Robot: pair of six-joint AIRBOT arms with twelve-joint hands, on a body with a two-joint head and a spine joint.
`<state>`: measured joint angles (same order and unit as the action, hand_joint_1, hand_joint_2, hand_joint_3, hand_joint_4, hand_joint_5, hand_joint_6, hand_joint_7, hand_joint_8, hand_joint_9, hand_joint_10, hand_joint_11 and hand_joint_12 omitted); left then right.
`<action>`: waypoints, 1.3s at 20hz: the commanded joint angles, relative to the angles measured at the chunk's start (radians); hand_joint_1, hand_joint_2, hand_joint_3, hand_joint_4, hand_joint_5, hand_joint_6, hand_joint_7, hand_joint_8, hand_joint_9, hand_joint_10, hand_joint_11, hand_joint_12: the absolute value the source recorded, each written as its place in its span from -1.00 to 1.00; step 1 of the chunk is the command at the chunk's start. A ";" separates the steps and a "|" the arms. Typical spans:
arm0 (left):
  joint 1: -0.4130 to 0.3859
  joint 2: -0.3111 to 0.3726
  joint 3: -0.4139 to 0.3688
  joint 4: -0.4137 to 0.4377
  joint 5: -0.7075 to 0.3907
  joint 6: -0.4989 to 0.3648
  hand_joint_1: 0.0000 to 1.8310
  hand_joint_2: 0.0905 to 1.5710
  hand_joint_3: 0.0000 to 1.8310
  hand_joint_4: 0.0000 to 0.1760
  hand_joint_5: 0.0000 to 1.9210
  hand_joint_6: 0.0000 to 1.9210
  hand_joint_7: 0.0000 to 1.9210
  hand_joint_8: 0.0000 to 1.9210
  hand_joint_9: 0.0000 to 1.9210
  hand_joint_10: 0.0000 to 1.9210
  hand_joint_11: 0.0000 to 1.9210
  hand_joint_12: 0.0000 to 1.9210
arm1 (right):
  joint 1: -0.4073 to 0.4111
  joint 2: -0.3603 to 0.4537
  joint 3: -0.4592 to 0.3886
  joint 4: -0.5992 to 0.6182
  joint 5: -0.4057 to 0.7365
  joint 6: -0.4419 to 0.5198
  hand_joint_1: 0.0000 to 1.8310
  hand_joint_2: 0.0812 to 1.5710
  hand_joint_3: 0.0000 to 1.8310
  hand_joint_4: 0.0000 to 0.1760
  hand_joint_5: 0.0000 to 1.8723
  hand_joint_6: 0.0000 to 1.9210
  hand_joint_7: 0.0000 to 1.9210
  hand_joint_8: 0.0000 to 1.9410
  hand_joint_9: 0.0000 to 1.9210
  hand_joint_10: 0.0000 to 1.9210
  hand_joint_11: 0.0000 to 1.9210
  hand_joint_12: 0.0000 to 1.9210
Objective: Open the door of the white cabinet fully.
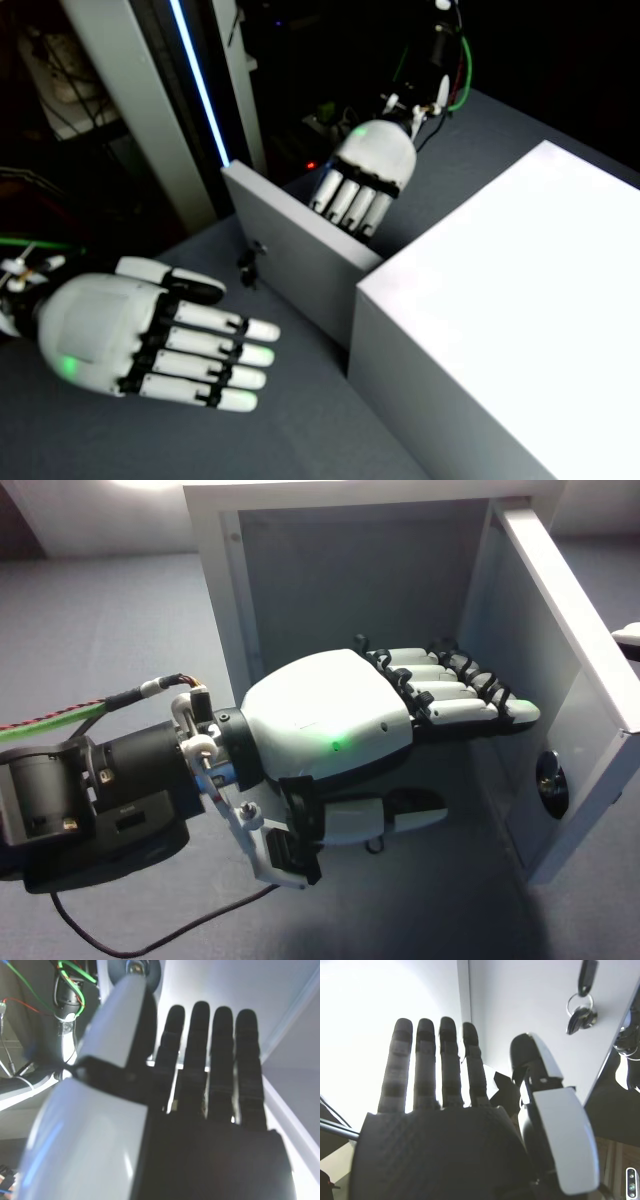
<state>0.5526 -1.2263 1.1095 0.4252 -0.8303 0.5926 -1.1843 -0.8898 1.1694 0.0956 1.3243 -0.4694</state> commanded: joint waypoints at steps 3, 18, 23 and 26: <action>-0.016 -0.006 0.004 -0.026 -0.133 -0.007 -0.24 0.77 -1.00 -1.00 -0.73 -1.00 -0.66 -1.00 -0.68 -1.00 -0.69 -0.91 | 0.009 0.001 0.004 0.029 0.121 0.011 -0.54 0.73 -1.00 -1.00 -0.60 -1.00 -0.62 -0.99 -0.68 -0.99 -0.74 -0.98; -0.001 0.019 -0.009 -0.069 -0.191 0.017 -0.18 0.69 -1.00 -1.00 -0.80 -0.99 -0.78 -0.99 -0.78 -0.99 -0.74 -0.98 | 0.009 -0.001 0.005 0.030 0.121 0.012 -0.49 0.73 -1.00 -1.00 -0.59 -1.00 -0.61 -1.00 -0.70 -0.99 -0.77 -0.98; 0.082 0.136 -0.067 -0.124 -0.270 0.011 -0.52 0.88 -0.95 -1.00 -0.63 -0.97 -0.61 -0.99 -0.69 -0.99 -0.71 -0.98 | 0.009 -0.001 0.005 0.031 0.125 0.018 -0.54 0.71 -1.00 -0.48 -0.61 -1.00 -0.65 -1.00 -0.71 -1.00 -0.76 -0.97; 0.147 0.218 -0.109 -0.182 -0.355 0.024 -0.52 0.90 -0.97 -1.00 -0.60 -0.99 -0.62 -1.00 -0.66 -0.99 -0.67 -0.95 | 0.009 0.000 0.002 0.031 0.127 0.024 -0.49 0.73 -1.00 -0.87 -0.61 -1.00 -0.64 -1.00 -0.72 -1.00 -0.78 -0.98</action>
<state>0.7254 -0.9901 0.9916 0.2474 -1.0481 0.6250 -1.1843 -0.8898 1.1698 0.0933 1.3270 -0.4500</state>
